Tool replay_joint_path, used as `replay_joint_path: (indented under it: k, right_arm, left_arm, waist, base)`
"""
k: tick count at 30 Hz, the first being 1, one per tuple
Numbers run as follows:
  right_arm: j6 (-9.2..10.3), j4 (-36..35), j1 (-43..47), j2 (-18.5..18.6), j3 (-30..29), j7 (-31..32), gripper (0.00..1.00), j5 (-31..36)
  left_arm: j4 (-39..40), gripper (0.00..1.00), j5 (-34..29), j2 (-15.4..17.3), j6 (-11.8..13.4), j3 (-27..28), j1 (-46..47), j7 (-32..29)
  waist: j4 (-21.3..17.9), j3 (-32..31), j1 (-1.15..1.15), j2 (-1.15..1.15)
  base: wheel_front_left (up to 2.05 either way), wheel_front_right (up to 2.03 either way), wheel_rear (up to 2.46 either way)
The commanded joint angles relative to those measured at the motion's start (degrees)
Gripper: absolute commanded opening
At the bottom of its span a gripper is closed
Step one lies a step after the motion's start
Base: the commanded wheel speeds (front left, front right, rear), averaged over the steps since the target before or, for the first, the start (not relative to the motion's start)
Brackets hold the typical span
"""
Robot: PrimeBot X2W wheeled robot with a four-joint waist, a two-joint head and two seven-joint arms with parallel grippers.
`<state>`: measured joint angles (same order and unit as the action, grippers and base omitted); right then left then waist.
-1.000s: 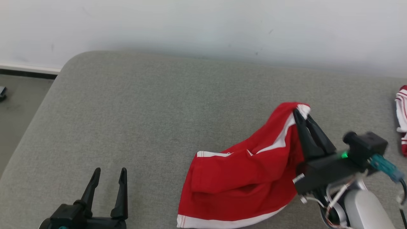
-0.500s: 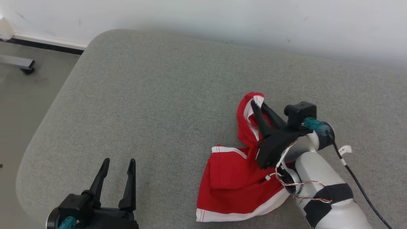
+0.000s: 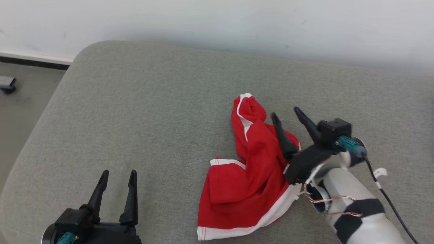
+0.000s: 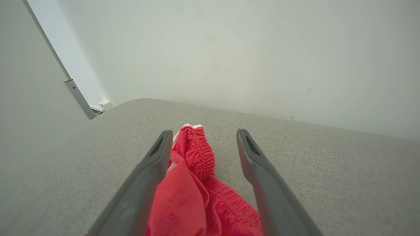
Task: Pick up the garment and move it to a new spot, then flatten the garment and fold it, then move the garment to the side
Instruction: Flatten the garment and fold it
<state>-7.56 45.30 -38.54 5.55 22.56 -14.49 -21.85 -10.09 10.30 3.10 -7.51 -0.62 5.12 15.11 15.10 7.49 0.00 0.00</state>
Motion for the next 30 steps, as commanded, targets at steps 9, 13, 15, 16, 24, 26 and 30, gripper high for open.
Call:
replay_joint_path:
  k: [9,13,15,16,24,26,30]
  right_arm:
    - [0.18,-4.5,5.9,6.6,-3.1,-0.6,1.0,-2.5]
    - [0.17,-3.5,5.7,7.1,-3.3,1.9,1.0,-3.4]
    - [0.18,-2.8,5.1,6.9,-3.2,3.1,1.0,-3.8]
    - [0.18,-2.8,5.1,6.9,-3.2,3.1,1.0,-3.8]
    - [0.18,5.8,2.8,5.4,-3.3,5.7,1.0,-5.7]
    - [0.18,8.1,2.6,4.7,-3.4,5.9,1.0,-6.7]
    - [0.18,11.8,1.8,3.5,-3.1,6.1,1.0,-8.5]
  left_arm:
    - [1.3,1.0,-0.9,0.5,0.1,0.6,-1.1,0.0]
    - [1.4,1.0,-0.7,0.5,0.1,-0.1,-0.4,0.0]
    - [1.2,1.0,-0.5,0.6,0.1,-0.3,0.0,0.0]
    - [1.2,1.0,-0.5,0.6,0.1,-0.3,0.0,0.0]
    - [0.6,1.0,0.0,0.6,0.1,-0.9,0.5,0.0]
    - [0.6,1.0,0.2,0.6,0.1,-0.9,0.6,0.0]
    - [0.5,1.0,0.4,0.8,0.1,-1.0,1.0,0.0]
  waist:
    - [-4.0,-1.6,0.0,0.0]
    - [-3.4,-1.0,0.0,0.0]
    - [-2.8,-0.7,0.0,0.0]
    - [-2.8,-0.7,0.0,0.0]
    - [0.7,0.5,0.0,0.0]
    - [1.3,0.8,0.0,0.0]
    - [1.9,1.4,0.0,0.0]
  base:
    - [0.0,0.0,0.0]
    - [0.0,0.0,0.0]
    - [0.0,0.0,0.0]
    - [0.0,0.0,0.0]
    - [0.0,0.0,0.0]
    - [0.0,0.0,0.0]
    - [0.0,0.0,0.0]
